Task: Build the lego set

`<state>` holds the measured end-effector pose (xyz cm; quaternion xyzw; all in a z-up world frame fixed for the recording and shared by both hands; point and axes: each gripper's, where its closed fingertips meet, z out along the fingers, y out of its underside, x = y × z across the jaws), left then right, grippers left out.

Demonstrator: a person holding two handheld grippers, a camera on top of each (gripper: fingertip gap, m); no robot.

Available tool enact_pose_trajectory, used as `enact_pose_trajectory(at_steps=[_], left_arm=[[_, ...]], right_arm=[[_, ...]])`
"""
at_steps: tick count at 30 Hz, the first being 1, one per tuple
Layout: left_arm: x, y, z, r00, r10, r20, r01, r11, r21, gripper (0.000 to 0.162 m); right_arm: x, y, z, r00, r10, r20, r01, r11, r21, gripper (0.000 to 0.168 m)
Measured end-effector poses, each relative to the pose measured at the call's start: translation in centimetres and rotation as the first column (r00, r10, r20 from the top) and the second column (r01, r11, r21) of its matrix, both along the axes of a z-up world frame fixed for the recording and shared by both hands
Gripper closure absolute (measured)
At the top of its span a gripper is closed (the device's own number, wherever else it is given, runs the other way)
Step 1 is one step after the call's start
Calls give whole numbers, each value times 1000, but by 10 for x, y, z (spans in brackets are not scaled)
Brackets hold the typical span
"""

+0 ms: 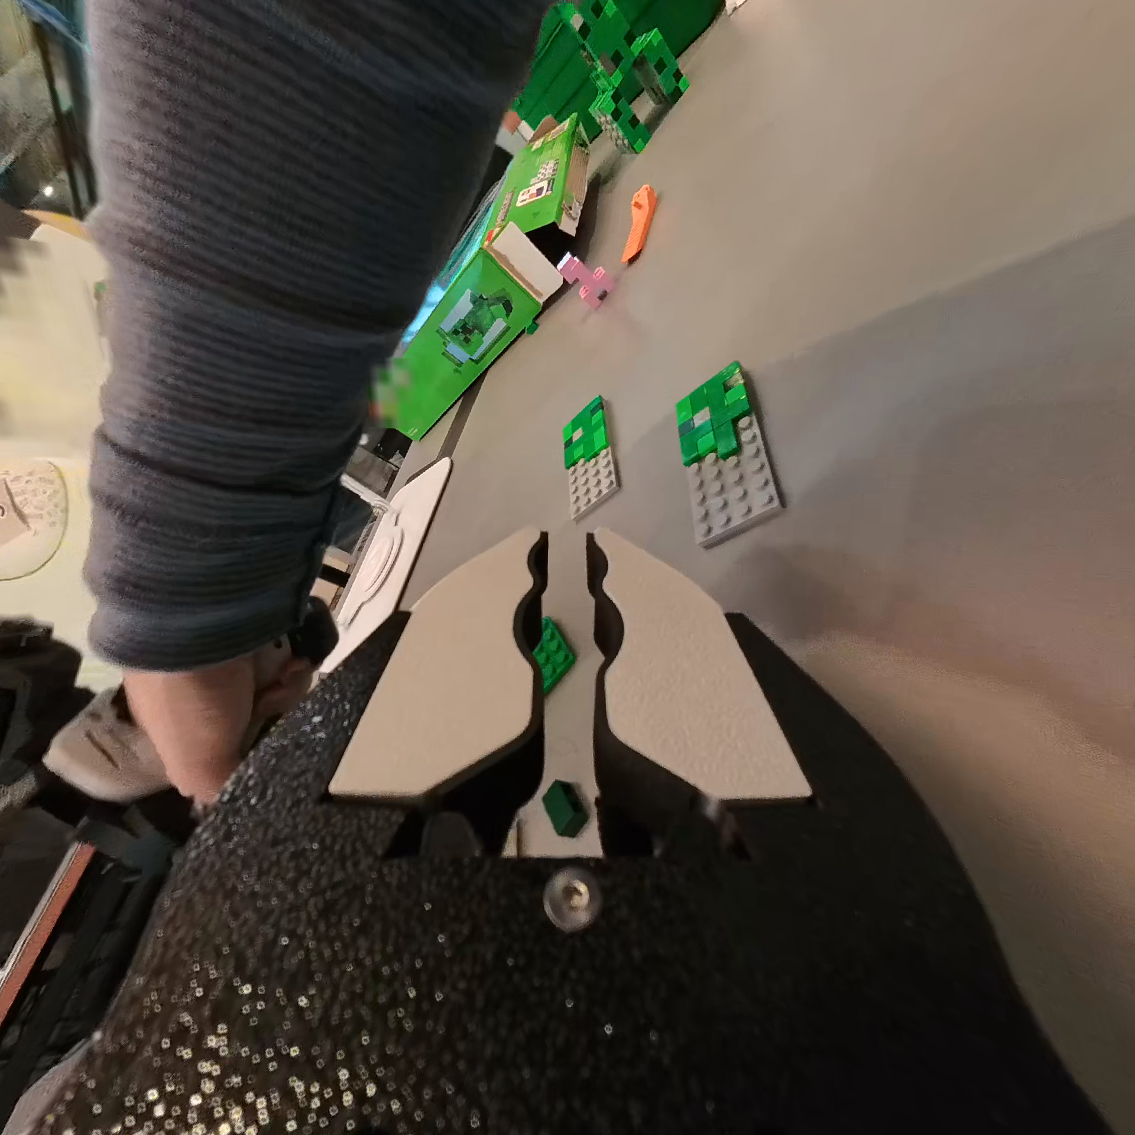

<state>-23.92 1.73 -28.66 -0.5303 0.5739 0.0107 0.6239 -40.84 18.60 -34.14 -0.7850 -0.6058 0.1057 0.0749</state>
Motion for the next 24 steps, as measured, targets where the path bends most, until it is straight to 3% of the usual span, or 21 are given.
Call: enact_pose_trajectory(at_steps=[1, 5, 8, 11, 15, 18, 24], left_arm=[[-2, 2, 1, 1000, 11, 10, -11, 1000, 0, 151], [-8, 7, 11, 993, 44, 107, -41, 999, -30, 151], [-9, 9, 14, 986, 48, 161, -37, 997, -71, 151], [-9, 9, 16, 987, 55, 150, -49, 998, -47, 153], [1, 1, 15, 995, 13, 99, -14, 1000, 9, 156], [15, -9, 3, 998, -60, 18, 60, 998, 8, 156], [13, -15, -2, 995, -99, -28, 100, 995, 20, 159]], right_arm=[[1, -3, 5, 999, 19, -37, -19, 1000, 2, 168], [20, -25, 37, 966, 106, -238, -102, 994, 27, 168], [51, -38, 48, 944, 151, -294, -143, 988, 50, 168], [75, -54, 59, 899, 144, -414, -160, 987, -3, 168], [95, -65, 72, 816, 255, -519, -225, 967, 122, 164], [87, -79, 70, 762, 441, -475, -350, 897, 272, 158], [50, -114, 39, 635, 720, -280, -660, 694, 288, 155]])
